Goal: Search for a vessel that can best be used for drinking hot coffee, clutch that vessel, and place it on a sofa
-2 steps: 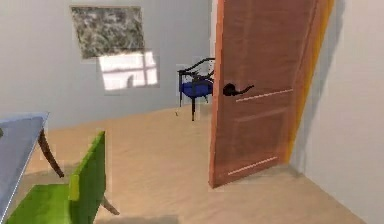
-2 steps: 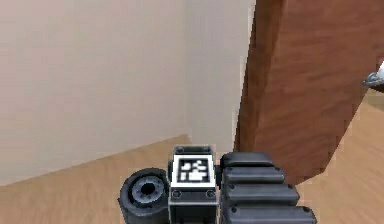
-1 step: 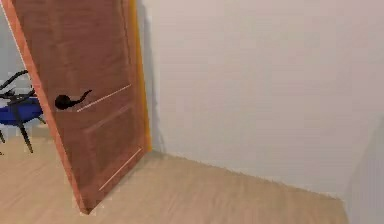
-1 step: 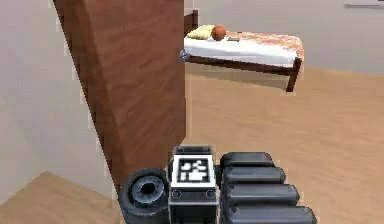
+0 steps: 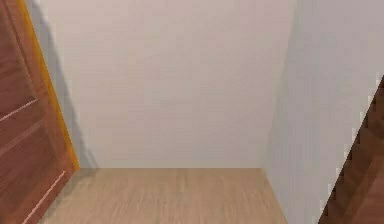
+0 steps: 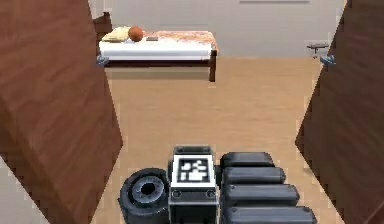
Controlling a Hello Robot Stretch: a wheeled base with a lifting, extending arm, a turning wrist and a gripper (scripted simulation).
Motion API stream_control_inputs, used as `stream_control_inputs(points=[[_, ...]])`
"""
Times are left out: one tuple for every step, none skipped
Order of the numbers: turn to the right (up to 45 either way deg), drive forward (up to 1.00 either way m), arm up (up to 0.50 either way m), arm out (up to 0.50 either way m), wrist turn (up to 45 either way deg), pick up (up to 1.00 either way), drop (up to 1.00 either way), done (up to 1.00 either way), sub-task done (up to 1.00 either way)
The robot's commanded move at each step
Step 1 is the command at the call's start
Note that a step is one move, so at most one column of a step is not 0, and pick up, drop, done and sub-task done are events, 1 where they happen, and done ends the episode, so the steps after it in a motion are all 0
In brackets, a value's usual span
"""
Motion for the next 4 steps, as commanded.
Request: stream_control_inputs(points=[[0.0, 0.15, 0.00, 0.00, 0.0, 0.00, 0.00, 0.00, 0.00], [-45.0, 0.00, 0.00, 0.00, 0.0, 0.00, 0.00, 0.00, 0.00], [-36.0, 0.00, 0.00, 0.00, 0.0, 0.00, 0.00, 0.00, 0.00], [0.0, 0.50, 0.00, 0.00, 0.0, 0.00, 0.00, 0.00, 0.00]])
